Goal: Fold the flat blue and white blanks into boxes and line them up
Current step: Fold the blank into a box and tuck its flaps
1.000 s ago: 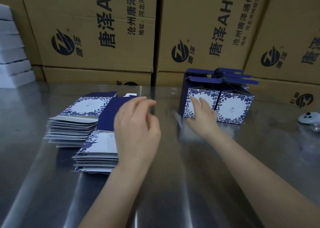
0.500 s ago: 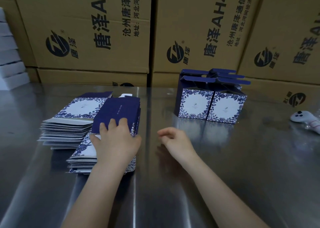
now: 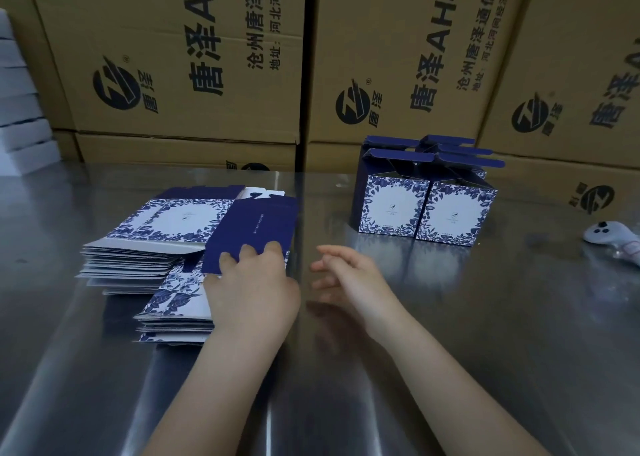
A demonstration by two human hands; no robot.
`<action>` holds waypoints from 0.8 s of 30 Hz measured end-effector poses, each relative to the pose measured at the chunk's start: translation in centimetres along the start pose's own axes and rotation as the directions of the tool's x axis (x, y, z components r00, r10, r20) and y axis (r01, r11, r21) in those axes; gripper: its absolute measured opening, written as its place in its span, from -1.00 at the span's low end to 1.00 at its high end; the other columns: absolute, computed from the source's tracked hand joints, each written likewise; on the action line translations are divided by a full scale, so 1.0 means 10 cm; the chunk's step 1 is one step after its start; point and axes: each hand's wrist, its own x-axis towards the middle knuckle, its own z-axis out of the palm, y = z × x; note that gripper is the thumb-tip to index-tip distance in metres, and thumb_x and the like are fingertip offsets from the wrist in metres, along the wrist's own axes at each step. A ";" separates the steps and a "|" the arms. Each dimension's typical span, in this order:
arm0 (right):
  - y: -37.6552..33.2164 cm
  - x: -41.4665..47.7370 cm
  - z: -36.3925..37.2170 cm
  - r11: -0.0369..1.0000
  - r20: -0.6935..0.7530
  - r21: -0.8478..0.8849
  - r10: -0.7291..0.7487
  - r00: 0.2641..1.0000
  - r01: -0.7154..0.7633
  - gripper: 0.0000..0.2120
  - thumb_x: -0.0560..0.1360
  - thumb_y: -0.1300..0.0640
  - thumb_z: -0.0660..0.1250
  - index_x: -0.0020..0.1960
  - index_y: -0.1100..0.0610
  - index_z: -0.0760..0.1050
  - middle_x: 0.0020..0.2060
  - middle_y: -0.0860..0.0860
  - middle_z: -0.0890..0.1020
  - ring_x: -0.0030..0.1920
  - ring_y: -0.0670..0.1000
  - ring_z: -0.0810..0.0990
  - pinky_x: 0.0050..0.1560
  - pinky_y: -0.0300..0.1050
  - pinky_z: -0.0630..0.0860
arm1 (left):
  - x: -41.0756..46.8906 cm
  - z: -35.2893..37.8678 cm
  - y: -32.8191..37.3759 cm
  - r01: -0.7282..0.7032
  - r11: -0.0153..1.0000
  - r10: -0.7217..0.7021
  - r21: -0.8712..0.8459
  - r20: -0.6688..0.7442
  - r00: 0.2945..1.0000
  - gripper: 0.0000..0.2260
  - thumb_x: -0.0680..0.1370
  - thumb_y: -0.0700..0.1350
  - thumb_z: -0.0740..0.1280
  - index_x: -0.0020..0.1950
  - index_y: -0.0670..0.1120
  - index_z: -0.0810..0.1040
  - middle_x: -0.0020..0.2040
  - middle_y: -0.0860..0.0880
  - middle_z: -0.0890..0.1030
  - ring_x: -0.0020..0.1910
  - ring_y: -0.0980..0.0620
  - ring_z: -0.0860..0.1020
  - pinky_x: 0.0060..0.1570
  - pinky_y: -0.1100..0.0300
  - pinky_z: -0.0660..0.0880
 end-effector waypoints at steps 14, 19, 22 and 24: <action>-0.02 0.00 -0.06 0.900 0.115 0.426 0.043 0.992 -0.089 -0.74 0.61 0.12 0.19 0.24 0.10 0.54 0.13 0.11 0.65 0.08 0.08 0.65 0.03 -0.05 0.57 | -0.37 0.09 0.38 -0.199 0.980 0.200 0.021 -0.068 0.977 -0.64 0.62 0.13 0.09 0.38 0.06 0.31 0.36 -0.03 0.46 0.39 -0.15 0.37 0.20 -0.02 0.42; -0.07 0.00 -0.18 0.875 0.052 0.464 0.130 0.990 -0.139 -0.70 0.60 0.09 0.20 0.27 0.13 0.52 -0.01 0.11 0.70 -0.10 0.09 0.68 -0.18 -0.10 0.60 | -0.31 -0.01 0.33 -0.232 0.931 0.170 -0.280 -0.229 0.959 -0.69 0.60 0.15 0.16 0.26 0.09 0.49 0.12 0.05 0.61 0.12 -0.04 0.55 0.02 0.07 0.50; -0.11 -0.02 -0.22 0.863 0.048 0.479 0.157 0.986 -0.161 -0.68 0.60 0.04 0.20 0.26 0.14 0.54 0.01 0.14 0.69 -0.12 0.13 0.67 -0.18 -0.06 0.61 | -0.21 -0.05 0.25 -0.227 0.887 0.096 -0.403 -0.319 0.943 -0.73 0.58 0.02 0.23 0.24 0.05 0.57 0.13 0.05 0.64 0.11 -0.05 0.55 0.05 0.07 0.47; -0.13 -0.02 -0.22 0.860 0.050 0.485 0.155 0.987 -0.160 -0.67 0.61 0.03 0.18 0.28 0.15 0.52 0.05 0.16 0.68 -0.10 0.14 0.68 -0.20 -0.05 0.62 | -0.13 -0.06 0.18 -0.218 0.868 0.045 -0.446 -0.367 0.929 -0.74 0.56 -0.06 0.26 0.21 0.02 0.61 0.12 0.02 0.65 0.09 -0.09 0.56 0.08 0.04 0.46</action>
